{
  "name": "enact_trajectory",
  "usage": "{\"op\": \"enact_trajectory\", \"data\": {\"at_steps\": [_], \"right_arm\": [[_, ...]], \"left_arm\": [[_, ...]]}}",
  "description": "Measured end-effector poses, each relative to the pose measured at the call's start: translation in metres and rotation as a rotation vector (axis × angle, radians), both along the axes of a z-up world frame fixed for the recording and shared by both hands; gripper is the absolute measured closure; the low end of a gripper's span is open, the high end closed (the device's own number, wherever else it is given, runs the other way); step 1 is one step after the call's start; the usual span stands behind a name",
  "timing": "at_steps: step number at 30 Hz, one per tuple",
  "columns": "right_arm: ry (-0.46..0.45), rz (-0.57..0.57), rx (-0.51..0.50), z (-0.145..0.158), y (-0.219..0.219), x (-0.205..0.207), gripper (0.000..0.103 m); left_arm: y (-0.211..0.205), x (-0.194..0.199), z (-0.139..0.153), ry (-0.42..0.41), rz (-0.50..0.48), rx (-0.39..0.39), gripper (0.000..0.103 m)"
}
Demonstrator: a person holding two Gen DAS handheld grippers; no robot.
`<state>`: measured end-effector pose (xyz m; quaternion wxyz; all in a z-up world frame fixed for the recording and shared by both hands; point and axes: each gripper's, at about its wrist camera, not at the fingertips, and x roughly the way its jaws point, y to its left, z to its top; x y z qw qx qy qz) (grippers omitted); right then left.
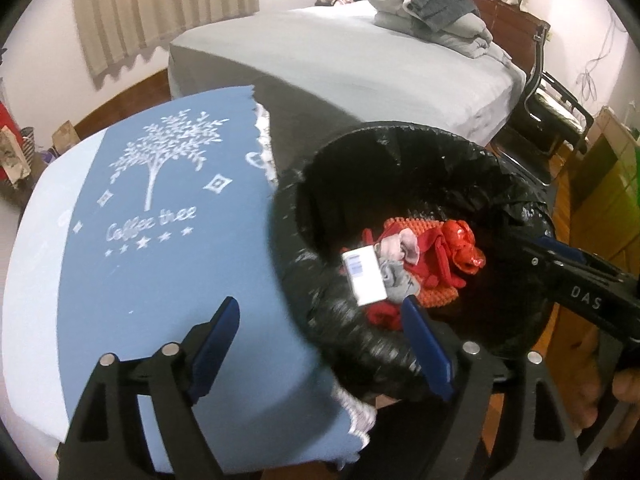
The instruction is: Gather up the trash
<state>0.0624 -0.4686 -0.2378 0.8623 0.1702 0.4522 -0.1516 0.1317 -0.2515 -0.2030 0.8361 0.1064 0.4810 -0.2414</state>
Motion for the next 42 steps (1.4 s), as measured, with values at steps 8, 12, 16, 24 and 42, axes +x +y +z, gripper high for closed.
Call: {"op": "enact_trajectory", "data": {"at_steps": [8, 12, 16, 24, 42], "right_arm": [[-0.034, -0.016, -0.054, 0.042, 0.045, -0.020, 0.027], [-0.106, 0.010, -0.101, 0.076, 0.085, -0.034, 0.014], [-0.147, 0.025, -0.120, 0.104, 0.118, -0.039, 0.008], [-0.242, -0.052, -0.246, 0.159, 0.176, -0.051, 0.005], [-0.422, 0.019, -0.319, 0.233, 0.257, -0.107, 0.005]], "left_arm": [[0.061, -0.016, 0.049, -0.063, 0.097, -0.016, 0.012], [0.101, -0.031, 0.090, -0.137, 0.157, -0.043, 0.008], [0.134, -0.044, 0.121, -0.206, 0.217, -0.040, 0.006], [0.197, -0.070, 0.163, -0.323, 0.334, -0.047, 0.006], [0.279, -0.138, 0.228, -0.540, 0.536, -0.063, 0.006]]}}
